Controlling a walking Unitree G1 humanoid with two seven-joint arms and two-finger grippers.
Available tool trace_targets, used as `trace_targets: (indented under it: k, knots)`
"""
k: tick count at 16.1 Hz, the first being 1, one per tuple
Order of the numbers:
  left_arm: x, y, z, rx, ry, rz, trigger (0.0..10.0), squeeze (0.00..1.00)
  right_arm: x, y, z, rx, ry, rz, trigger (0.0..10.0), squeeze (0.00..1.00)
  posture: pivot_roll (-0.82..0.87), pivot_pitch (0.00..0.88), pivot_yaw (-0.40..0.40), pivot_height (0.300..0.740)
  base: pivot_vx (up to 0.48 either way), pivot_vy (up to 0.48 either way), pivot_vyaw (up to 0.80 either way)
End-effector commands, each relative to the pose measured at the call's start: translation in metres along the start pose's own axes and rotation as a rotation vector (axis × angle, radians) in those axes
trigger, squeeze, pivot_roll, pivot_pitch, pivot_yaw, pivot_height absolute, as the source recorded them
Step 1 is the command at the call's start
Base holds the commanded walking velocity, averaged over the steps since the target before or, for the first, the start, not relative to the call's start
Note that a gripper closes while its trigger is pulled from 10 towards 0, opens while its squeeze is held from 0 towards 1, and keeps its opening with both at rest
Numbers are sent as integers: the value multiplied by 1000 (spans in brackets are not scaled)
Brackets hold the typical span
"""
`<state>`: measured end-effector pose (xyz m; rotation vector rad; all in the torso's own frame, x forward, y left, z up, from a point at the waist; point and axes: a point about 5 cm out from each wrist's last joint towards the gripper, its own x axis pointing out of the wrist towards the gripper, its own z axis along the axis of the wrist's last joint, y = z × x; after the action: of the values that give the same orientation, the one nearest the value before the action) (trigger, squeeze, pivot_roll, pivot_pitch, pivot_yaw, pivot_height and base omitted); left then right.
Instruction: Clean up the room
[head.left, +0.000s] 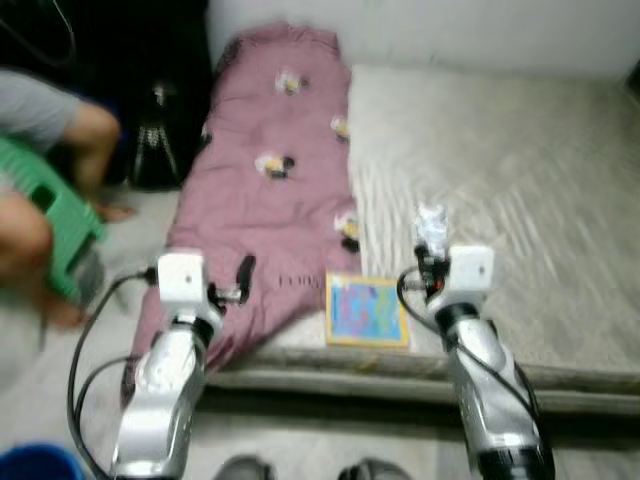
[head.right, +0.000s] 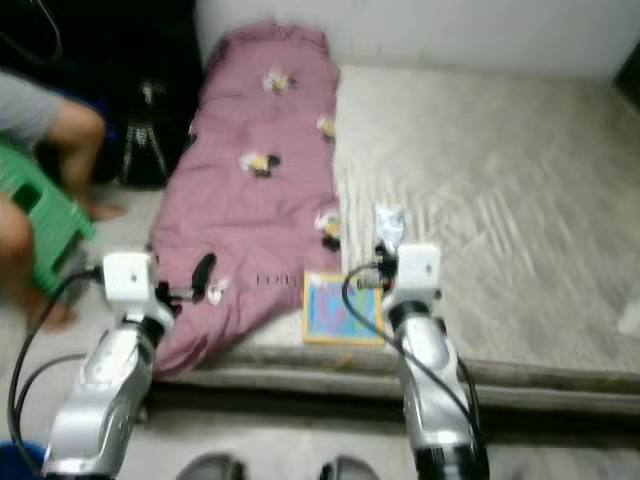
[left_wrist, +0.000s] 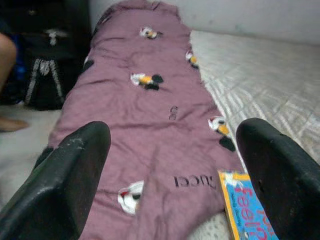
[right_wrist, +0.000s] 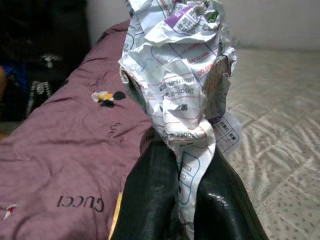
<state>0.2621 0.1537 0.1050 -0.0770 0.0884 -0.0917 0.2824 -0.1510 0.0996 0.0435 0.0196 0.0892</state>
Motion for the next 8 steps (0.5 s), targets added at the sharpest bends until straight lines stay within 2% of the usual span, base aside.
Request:
trace_targets:
  k: [1, 5, 6, 8]
  knots:
    - [-1, 7, 3, 13, -7, 20, 10000, 0, 2, 5, 6, 18, -26, 12, 10000, 0, -16, 67, -40, 740, 0, 480, 0]
    - [-1, 9, 14, 25, -44, 39, 10000, 0, 5, 8, 11, 0, -44, 39, 10000, 0, 5, 92, -39, 740, 0, 480, 0]
    - [-3, 9, 11, 23, -37, 47, 10000, 0, 6, 10, 12, 0, -46, 47, 10000, 0, 1, 92, -41, 740, 0, 0, 0]
    - [-3, 5, 8, 33, -41, 32, 10000, 0, 5, 12, 12, -11, -52, 62, 10000, 0, -8, 92, -41, 740, 0, 0, 703]
